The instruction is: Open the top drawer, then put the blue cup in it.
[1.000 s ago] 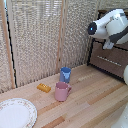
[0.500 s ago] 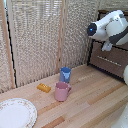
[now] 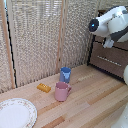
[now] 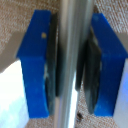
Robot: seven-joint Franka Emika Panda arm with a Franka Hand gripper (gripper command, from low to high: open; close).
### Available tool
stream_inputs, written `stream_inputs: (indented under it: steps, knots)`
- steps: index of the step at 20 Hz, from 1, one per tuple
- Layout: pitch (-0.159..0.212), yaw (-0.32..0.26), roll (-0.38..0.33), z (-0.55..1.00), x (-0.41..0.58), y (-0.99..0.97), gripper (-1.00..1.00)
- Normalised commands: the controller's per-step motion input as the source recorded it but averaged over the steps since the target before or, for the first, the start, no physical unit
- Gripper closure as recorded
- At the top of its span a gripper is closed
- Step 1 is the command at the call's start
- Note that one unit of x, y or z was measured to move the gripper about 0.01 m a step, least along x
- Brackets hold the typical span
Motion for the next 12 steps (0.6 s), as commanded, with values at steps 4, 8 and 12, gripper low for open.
stream_inputs:
  steps: [4,8,12]
  knots:
    - [0.0,-0.133,0.053,0.0,0.245,0.71,1.0]
    - [0.0,-0.148,0.055,0.0,0.227,0.68,1.0]
    - [0.0,-0.118,0.014,0.0,0.261,0.78,1.0]
